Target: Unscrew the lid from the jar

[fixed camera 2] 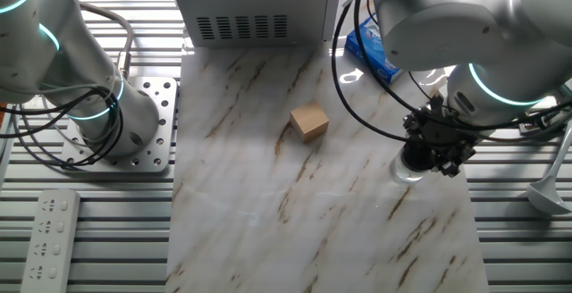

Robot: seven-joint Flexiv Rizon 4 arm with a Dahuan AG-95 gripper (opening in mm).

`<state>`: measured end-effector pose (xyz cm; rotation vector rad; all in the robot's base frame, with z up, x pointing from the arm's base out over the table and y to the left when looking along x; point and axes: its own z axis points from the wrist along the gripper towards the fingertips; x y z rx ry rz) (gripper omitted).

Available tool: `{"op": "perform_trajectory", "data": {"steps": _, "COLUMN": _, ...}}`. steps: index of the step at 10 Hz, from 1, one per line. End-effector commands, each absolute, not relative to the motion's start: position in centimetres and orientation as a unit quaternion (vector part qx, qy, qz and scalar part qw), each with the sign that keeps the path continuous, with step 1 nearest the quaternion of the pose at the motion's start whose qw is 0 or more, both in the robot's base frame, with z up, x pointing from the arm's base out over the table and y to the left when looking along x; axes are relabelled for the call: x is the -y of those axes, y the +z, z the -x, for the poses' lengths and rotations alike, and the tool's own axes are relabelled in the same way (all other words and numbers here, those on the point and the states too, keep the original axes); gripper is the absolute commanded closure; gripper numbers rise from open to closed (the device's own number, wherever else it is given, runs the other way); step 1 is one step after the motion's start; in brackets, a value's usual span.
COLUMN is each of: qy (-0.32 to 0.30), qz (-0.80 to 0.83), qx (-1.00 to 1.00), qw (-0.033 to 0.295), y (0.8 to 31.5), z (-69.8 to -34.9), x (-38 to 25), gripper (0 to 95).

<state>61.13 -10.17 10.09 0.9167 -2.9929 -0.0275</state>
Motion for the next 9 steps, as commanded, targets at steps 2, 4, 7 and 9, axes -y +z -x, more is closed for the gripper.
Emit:
{"op": "perform_trajectory", "data": {"steps": 2, "qy": -0.007, "qz": -0.324, "qx": 0.946, "qw": 0.005, "y": 9.99, "z": -61.13, "x": 10.19, "gripper": 38.0}}
{"op": "perform_trajectory", "data": {"steps": 4, "qy": -0.007, "qz": -0.335, "qx": 0.942, "qw": 0.005, "y": 9.99, "z": -61.14, "x": 10.18, "gripper": 38.0}}
{"op": "perform_trajectory", "data": {"steps": 7, "qy": -0.009, "qz": -0.357, "qx": 0.934, "qw": 0.004, "y": 9.99, "z": -61.14, "x": 10.18, "gripper": 38.0}}
{"op": "perform_trajectory", "data": {"steps": 9, "qy": -0.010, "qz": -0.381, "qx": 0.925, "qw": 0.003, "y": 10.00, "z": -61.17, "x": 10.18, "gripper": 38.0}}
